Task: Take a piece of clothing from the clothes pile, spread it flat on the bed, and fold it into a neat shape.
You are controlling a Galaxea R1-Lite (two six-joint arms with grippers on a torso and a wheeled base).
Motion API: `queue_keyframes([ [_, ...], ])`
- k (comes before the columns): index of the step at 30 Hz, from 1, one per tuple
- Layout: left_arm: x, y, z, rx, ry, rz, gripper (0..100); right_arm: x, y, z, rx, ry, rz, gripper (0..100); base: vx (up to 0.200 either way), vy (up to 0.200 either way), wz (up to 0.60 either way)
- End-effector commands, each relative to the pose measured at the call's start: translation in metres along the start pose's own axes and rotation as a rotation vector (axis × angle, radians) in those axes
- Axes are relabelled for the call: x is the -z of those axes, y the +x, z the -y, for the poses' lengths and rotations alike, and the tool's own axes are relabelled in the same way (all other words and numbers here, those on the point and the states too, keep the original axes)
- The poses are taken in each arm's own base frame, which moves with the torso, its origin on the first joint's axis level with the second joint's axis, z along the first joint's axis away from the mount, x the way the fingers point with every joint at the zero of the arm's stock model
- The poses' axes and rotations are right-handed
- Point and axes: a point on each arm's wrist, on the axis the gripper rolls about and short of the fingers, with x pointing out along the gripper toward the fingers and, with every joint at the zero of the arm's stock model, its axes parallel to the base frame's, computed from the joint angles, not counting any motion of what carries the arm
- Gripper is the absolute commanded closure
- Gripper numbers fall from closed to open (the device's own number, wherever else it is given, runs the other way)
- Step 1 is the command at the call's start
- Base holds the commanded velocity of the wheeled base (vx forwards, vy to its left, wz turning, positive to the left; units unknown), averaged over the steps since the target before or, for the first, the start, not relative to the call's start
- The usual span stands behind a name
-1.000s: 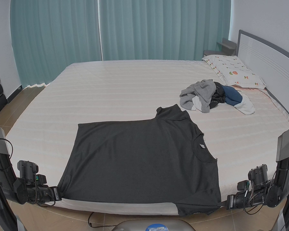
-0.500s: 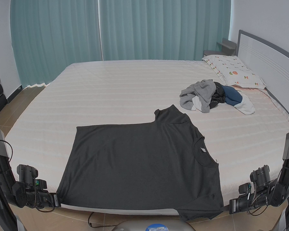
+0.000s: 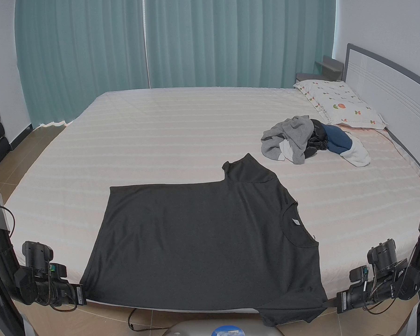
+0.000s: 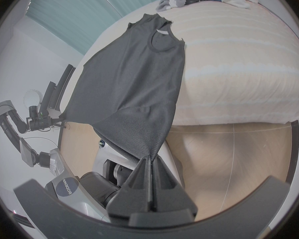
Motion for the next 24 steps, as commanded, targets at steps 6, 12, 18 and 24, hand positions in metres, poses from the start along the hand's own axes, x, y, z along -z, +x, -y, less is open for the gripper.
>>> queue_keyframes([
  [6,-0.021,-0.012,0.006,0.020,-0.074,0.149,100,-0.022,-0.009,-0.006,-0.018,-0.034,0.172,100,0.000,0.000,0.00],
  [12,-0.053,-0.020,0.018,0.084,-0.190,0.290,100,-0.050,-0.010,-0.012,-0.041,0.036,0.322,100,0.000,0.000,0.00],
  [18,-0.061,-0.015,0.023,0.095,-0.197,0.300,100,-0.067,-0.010,-0.014,-0.054,0.041,0.381,100,0.000,0.000,0.00],
  [24,-0.077,-0.013,0.030,0.124,-0.281,0.344,100,-0.076,-0.006,-0.014,-0.060,0.035,0.397,100,0.000,0.000,0.00],
])
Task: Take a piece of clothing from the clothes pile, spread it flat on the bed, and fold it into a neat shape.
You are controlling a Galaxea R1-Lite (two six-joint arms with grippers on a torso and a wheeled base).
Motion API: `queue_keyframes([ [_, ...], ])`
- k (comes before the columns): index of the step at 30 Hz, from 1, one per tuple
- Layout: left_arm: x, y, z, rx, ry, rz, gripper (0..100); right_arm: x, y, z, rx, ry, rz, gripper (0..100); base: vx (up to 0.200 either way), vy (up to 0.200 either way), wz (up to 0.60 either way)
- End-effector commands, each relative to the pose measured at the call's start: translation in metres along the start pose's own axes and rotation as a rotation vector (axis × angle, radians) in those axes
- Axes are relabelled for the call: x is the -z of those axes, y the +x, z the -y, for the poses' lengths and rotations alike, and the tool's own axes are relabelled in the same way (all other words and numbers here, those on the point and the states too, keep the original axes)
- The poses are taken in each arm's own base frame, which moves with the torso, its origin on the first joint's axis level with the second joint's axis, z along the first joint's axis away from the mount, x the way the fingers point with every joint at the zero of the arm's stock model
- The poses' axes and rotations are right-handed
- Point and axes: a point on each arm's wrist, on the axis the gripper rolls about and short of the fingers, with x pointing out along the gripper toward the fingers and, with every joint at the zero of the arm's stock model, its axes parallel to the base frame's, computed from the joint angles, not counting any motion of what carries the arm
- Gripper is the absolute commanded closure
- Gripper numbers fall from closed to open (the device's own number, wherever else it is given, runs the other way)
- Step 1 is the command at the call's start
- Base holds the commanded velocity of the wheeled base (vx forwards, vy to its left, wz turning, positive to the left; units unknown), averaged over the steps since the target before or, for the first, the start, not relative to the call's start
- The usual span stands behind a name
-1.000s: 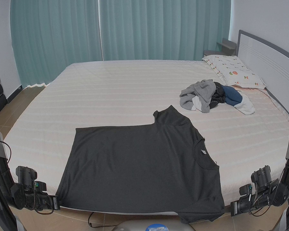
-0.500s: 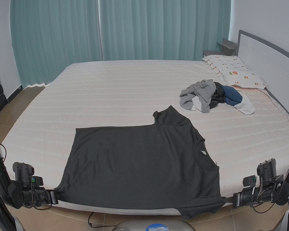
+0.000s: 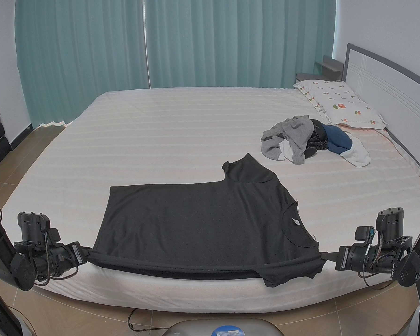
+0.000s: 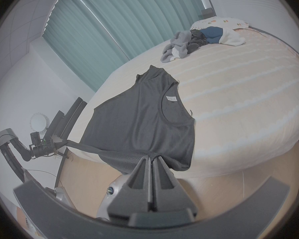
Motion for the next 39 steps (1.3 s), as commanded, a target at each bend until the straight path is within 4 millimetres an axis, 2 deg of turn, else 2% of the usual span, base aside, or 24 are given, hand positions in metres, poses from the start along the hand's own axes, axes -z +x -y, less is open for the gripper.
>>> queue_keyframes([
  [1,-0.010,0.006,0.009,0.021,-0.012,0.029,100,-0.008,0.007,0.000,-0.008,-0.006,0.022,100,0.000,0.000,0.00],
  [11,-0.012,0.006,0.013,-0.013,-0.010,0.031,100,-0.023,0.015,-0.002,-0.005,0.017,0.074,100,0.000,0.000,0.00],
  [14,-0.012,0.004,0.013,-0.015,-0.009,0.032,100,-0.023,0.015,-0.002,-0.005,0.017,0.074,100,0.000,0.000,0.00],
  [18,-0.008,-0.008,0.013,-0.025,-0.011,0.009,100,-0.023,0.012,-0.003,-0.009,0.021,0.080,100,0.000,0.000,0.00],
  [25,-0.007,-0.008,0.011,-0.043,-0.017,-0.015,100,-0.022,0.014,-0.003,-0.008,0.021,0.074,100,0.000,0.000,0.00],
  [30,-0.008,-0.005,0.012,-0.041,-0.015,-0.018,100,-0.024,0.020,-0.001,-0.005,0.024,0.069,100,0.000,0.000,0.00],
  [39,-0.020,0.025,0.013,-0.055,-0.024,-0.048,100,-0.041,0.046,0.001,-0.002,0.027,0.063,100,0.000,0.000,0.00],
])
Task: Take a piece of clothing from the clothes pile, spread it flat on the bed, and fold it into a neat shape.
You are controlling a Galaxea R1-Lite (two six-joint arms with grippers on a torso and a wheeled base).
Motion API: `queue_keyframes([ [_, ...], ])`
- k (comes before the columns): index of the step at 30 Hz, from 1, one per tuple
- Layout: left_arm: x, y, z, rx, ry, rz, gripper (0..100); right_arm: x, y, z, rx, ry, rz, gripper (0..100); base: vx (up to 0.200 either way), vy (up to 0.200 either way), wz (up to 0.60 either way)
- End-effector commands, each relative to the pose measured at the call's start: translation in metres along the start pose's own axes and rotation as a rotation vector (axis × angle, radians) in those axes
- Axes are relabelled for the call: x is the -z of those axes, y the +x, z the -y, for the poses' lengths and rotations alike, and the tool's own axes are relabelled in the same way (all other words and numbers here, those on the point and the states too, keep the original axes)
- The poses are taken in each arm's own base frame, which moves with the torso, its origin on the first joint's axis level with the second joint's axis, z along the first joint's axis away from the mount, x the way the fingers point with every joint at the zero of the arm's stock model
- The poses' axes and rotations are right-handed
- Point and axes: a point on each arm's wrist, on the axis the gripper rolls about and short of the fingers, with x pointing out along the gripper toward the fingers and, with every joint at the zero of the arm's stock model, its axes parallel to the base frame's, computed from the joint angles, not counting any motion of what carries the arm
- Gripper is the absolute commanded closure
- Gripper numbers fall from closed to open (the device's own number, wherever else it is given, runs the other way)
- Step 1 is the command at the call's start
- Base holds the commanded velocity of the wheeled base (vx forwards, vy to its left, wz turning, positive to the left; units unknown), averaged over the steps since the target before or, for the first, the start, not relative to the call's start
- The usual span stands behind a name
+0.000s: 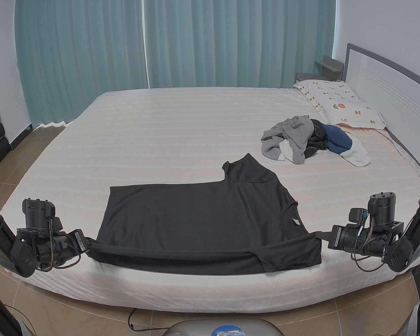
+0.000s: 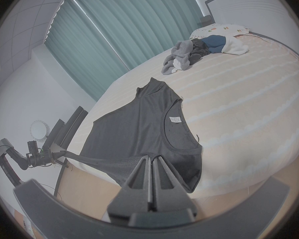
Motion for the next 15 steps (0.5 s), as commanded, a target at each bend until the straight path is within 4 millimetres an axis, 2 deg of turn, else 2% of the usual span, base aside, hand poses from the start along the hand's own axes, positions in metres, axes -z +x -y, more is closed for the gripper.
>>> queue_keyframes([
  [1,-0.004,0.020,-0.001,-0.018,-0.010,-0.040,100,-0.008,0.017,0.002,0.007,0.009,-0.021,100,0.000,0.000,0.00],
  [9,-0.015,0.053,0.002,-0.042,-0.077,-0.083,100,-0.016,0.041,0.006,0.023,0.022,-0.057,100,0.000,0.000,0.00],
  [15,-0.017,0.071,0.002,-0.064,-0.089,-0.125,100,-0.017,0.058,0.012,0.030,0.029,-0.070,100,0.000,0.000,0.00],
])
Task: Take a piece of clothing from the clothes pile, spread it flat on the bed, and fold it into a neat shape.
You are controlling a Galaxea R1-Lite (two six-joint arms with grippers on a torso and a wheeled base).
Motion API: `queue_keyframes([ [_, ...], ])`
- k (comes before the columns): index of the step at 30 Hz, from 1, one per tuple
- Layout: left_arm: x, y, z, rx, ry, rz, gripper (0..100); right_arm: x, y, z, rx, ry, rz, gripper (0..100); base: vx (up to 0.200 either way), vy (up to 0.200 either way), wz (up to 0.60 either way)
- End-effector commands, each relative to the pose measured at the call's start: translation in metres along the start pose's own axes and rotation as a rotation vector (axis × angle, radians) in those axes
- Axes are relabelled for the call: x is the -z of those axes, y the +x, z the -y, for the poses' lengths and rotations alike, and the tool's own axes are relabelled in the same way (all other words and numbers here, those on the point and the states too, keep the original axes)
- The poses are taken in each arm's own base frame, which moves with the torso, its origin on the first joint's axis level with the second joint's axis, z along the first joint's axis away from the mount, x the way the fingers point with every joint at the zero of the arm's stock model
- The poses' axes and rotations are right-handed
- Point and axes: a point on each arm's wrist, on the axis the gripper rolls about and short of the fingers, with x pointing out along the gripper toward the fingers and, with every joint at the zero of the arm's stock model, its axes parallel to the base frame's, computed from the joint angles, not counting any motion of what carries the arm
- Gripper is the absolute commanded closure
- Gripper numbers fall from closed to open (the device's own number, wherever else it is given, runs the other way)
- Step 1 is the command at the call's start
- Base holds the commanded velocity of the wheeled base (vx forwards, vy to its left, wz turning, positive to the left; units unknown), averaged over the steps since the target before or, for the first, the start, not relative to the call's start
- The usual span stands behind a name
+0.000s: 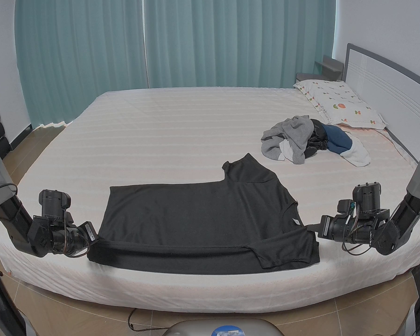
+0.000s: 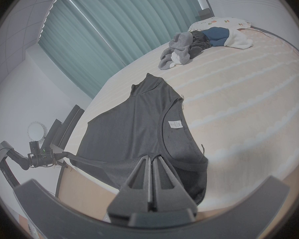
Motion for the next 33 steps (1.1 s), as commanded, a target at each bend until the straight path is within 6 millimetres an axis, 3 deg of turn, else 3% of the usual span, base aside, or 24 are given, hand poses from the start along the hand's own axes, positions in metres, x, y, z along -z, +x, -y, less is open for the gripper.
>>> queue_keyframes([
  [1,-0.001,0.021,-0.002,-0.019,-0.010,-0.033,100,0.001,0.018,0.007,0.009,0.008,-0.021,100,0.000,0.000,0.00],
  [9,-0.006,0.039,-0.001,-0.023,-0.039,-0.038,100,-0.003,0.035,0.016,0.035,0.026,-0.006,100,0.000,0.000,0.00],
  [18,-0.009,0.044,0.001,-0.030,-0.041,-0.059,100,-0.001,0.045,0.020,0.048,0.031,-0.013,100,0.000,0.000,0.00],
  [19,-0.009,0.045,0.001,-0.030,-0.043,-0.059,0,-0.001,0.045,0.020,0.047,0.031,-0.015,100,0.000,0.000,0.00],
  [20,-0.009,0.045,0.001,-0.030,-0.043,-0.059,0,-0.001,0.045,0.020,0.047,0.031,-0.015,100,0.000,0.000,0.00],
  [21,-0.008,0.047,0.001,-0.033,-0.044,-0.064,0,0.000,0.046,0.020,0.047,0.033,-0.018,0,0.000,0.000,0.00],
  [26,-0.011,0.049,0.001,-0.031,-0.064,-0.058,0,-0.004,0.049,0.021,0.044,0.056,-0.001,0,0.000,0.000,0.00],
  [33,-0.015,0.043,0.002,-0.017,-0.110,-0.043,0,-0.017,0.026,0.005,0.012,0.151,0.050,0,0.000,0.000,0.00],
])
